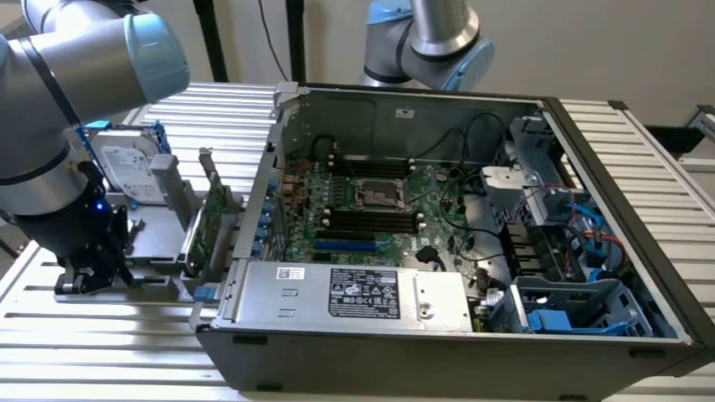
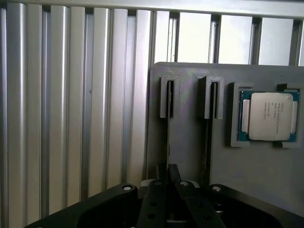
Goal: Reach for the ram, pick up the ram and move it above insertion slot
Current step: 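Pick up the ram and move it above insertion slot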
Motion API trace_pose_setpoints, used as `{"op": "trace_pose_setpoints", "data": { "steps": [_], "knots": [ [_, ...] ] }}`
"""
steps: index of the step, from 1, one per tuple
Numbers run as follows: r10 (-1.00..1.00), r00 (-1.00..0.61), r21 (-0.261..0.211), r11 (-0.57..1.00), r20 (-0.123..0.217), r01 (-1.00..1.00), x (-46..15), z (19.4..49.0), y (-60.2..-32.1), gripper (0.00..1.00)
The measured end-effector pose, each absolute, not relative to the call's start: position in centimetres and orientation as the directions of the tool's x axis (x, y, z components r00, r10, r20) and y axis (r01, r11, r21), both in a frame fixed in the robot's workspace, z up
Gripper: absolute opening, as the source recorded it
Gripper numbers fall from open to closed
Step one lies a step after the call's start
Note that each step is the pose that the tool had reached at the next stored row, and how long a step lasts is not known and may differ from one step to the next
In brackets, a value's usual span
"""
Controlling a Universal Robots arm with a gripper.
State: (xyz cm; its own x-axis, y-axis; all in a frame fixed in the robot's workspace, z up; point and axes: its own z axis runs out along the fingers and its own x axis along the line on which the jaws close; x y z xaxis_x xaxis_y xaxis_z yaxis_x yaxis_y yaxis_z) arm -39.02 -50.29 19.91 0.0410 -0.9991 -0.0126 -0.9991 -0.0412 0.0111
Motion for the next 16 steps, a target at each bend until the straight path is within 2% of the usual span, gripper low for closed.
{"op": "trace_pose_setpoints", "data": {
  "steps": [16],
  "knots": [
    [-0.999, 0.039, 0.012, -0.040, -0.014, -0.999, -39.01, 20.49, -50.29, 0.13]
  ]
}}
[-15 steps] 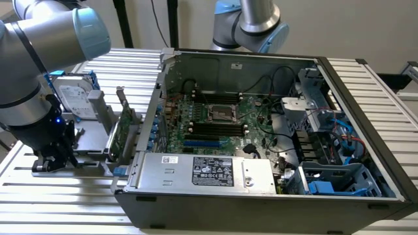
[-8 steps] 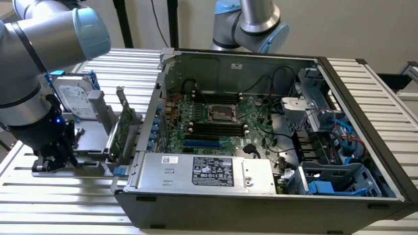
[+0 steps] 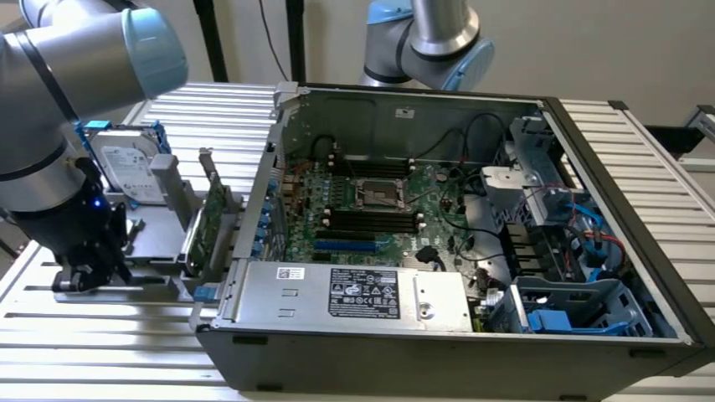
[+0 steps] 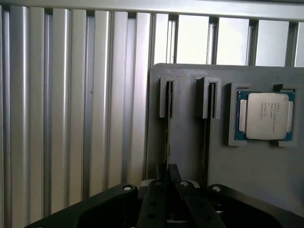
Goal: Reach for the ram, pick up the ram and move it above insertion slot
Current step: 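Pick up the ram and move it above insertion slot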
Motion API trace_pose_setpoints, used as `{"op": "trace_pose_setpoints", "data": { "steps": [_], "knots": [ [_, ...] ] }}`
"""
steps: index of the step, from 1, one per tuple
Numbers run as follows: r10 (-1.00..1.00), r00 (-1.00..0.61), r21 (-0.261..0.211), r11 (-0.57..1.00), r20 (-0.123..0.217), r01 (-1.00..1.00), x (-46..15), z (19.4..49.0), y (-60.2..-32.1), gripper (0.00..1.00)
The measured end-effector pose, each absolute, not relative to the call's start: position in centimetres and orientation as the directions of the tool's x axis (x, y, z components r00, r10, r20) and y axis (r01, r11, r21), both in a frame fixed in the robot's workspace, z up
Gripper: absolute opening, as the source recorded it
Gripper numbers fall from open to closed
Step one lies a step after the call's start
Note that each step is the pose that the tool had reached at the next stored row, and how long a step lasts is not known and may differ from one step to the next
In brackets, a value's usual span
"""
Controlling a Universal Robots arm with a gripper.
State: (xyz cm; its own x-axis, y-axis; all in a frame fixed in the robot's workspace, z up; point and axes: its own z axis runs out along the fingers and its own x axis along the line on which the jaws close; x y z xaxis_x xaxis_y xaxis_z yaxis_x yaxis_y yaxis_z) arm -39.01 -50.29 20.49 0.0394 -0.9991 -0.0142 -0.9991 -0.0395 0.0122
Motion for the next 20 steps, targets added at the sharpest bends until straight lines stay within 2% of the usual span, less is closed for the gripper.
{"op": "trace_pose_setpoints", "data": {
  "steps": [10, 20],
  "knots": [
    [-0.999, 0.039, 0.015, -0.040, -0.015, -0.999, -39.0, 22.1, -50.3, 0.13],
    [-0.999, 0.039, 0.018, -0.040, -0.016, -0.999, -38.6, 26.3, -50.3, 0.13]
  ]
}}
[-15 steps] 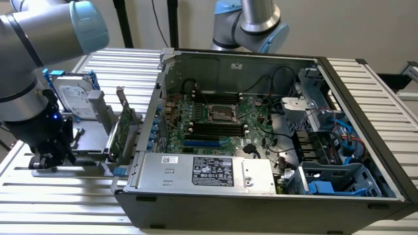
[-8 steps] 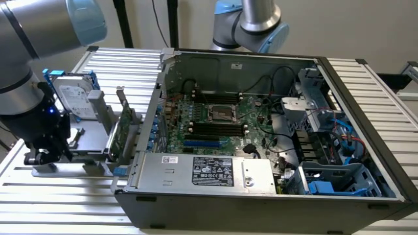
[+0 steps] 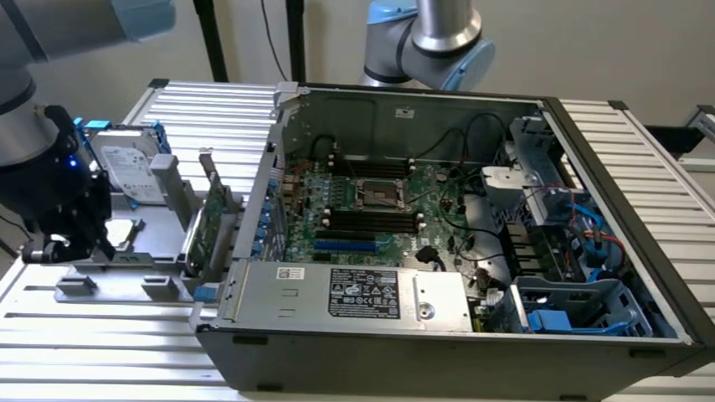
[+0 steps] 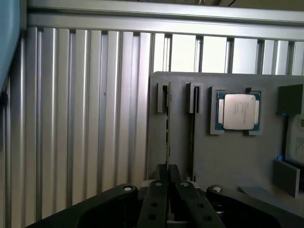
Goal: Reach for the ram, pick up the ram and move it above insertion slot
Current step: 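Pick up the ram and move it above insertion slot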
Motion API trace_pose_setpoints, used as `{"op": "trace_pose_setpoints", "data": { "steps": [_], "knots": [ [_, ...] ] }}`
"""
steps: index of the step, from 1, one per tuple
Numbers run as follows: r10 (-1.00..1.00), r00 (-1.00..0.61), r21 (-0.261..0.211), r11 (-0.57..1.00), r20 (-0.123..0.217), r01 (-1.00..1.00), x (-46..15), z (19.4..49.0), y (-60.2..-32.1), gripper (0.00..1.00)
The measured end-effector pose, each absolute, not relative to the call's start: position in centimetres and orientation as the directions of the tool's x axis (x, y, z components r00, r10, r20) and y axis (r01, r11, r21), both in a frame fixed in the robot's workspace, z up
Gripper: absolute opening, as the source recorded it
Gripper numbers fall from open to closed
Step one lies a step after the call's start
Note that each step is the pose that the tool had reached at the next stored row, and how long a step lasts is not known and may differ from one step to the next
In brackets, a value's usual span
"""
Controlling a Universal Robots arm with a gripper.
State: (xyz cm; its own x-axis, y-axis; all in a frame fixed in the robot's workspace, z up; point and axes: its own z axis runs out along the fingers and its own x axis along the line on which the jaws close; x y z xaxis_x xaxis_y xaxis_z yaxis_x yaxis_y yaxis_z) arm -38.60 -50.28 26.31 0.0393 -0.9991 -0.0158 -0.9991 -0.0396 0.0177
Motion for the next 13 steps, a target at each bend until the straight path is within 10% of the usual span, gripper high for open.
{"op": "trace_pose_setpoints", "data": {
  "steps": [13],
  "knots": [
    [-0.999, 0.039, 0.018, -0.039, -0.016, -0.999, -36.9, 31.6, -49.0, 0.13]
  ]
}}
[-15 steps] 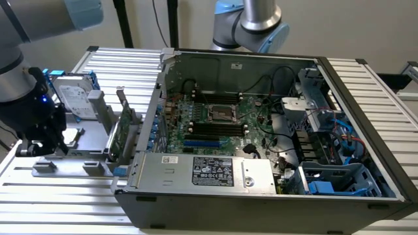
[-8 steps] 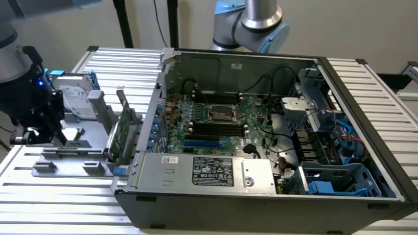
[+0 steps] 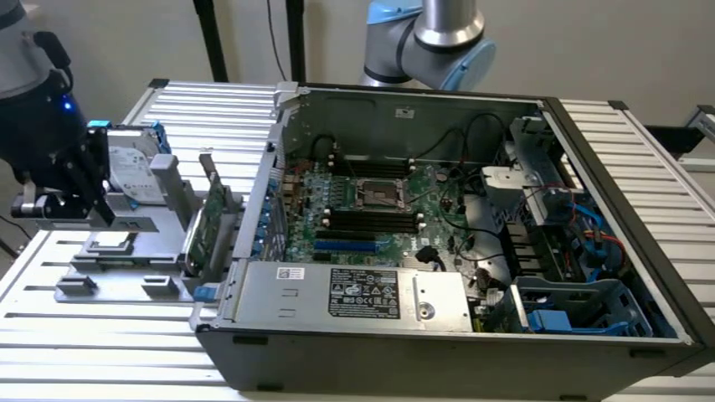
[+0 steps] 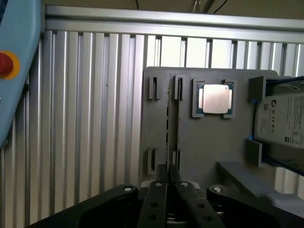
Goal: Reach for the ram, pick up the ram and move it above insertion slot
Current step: 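Pick up the ram and move it above insertion slot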
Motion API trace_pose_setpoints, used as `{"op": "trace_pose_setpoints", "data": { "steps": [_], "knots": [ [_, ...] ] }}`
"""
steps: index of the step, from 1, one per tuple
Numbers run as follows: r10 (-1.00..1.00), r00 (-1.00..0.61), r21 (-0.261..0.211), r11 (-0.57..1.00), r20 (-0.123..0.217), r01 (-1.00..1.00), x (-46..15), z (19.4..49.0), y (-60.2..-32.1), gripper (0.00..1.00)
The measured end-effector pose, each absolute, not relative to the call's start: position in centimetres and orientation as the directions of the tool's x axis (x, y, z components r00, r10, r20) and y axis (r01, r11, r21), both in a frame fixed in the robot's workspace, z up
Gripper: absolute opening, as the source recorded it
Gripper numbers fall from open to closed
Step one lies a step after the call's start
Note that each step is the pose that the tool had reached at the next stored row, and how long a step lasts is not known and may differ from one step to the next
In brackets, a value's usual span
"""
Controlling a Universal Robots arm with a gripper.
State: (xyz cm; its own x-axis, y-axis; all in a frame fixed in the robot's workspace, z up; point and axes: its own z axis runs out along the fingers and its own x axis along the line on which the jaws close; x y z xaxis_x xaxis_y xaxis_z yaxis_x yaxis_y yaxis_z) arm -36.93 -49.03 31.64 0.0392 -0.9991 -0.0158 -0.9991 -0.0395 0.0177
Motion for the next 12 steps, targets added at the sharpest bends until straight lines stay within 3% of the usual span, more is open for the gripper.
{"op": "trace_pose_setpoints", "data": {
  "steps": [12],
  "knots": [
    [-0.999, 0.039, 0.018, -0.040, -0.016, -0.999, -35.2, 35.1, -47.6, 0.13]
  ]
}}
